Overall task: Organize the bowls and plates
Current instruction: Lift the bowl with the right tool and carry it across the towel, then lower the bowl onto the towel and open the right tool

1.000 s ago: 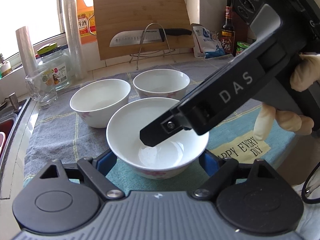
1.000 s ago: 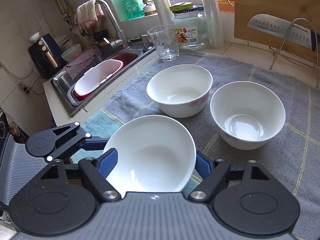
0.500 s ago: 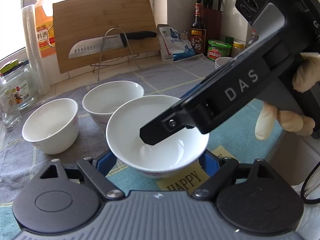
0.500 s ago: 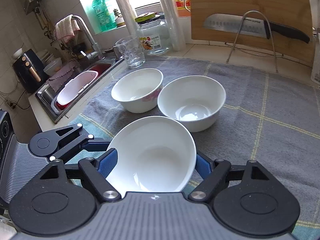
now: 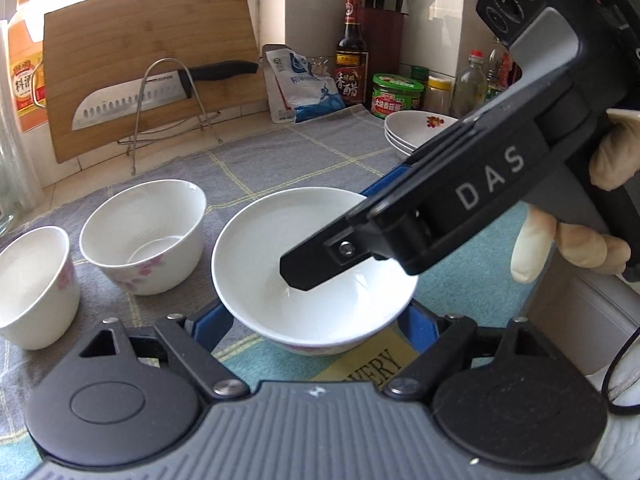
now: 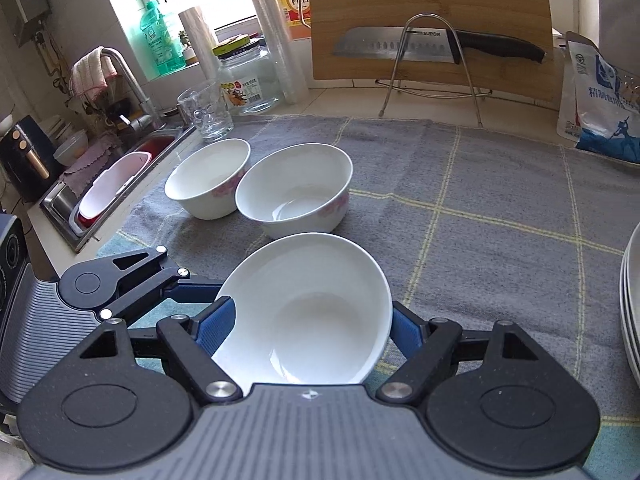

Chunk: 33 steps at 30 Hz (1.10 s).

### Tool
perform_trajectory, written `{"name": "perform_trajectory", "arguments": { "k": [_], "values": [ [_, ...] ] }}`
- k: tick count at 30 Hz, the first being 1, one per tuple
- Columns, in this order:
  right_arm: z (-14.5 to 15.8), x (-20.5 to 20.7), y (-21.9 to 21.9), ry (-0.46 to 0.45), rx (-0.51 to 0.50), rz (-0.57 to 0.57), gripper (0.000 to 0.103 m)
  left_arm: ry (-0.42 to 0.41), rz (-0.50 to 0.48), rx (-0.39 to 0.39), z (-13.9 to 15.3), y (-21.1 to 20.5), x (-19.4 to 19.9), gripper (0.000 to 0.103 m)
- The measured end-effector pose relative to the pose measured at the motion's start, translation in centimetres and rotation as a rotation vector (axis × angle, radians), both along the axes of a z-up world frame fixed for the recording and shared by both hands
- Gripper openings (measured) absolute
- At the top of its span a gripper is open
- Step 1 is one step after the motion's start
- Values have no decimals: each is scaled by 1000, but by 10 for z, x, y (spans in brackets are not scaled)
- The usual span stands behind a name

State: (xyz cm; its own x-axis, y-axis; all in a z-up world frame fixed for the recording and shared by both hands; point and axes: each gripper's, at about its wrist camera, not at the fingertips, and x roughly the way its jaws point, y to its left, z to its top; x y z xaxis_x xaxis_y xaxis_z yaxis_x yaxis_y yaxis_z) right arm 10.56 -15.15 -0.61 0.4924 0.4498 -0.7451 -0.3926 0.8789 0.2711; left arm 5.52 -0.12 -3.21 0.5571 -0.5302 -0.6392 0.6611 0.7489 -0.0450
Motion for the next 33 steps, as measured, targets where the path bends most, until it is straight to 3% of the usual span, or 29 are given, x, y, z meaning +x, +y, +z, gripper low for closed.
{"name": "perform_trajectory", "arguments": {
  "k": [22, 26, 33],
  "values": [
    [-10, 6, -17, 30, -8, -45, 88, 23, -30, -1, -6, -17, 11, 88],
    [-10, 6, -18, 21, 21, -44, 103, 19, -35, -3, -5, -18, 10, 90],
    [-2, 5, -13, -34, -18, -50, 103, 27, -23, -21, -3, -10, 7, 92]
  ]
}}
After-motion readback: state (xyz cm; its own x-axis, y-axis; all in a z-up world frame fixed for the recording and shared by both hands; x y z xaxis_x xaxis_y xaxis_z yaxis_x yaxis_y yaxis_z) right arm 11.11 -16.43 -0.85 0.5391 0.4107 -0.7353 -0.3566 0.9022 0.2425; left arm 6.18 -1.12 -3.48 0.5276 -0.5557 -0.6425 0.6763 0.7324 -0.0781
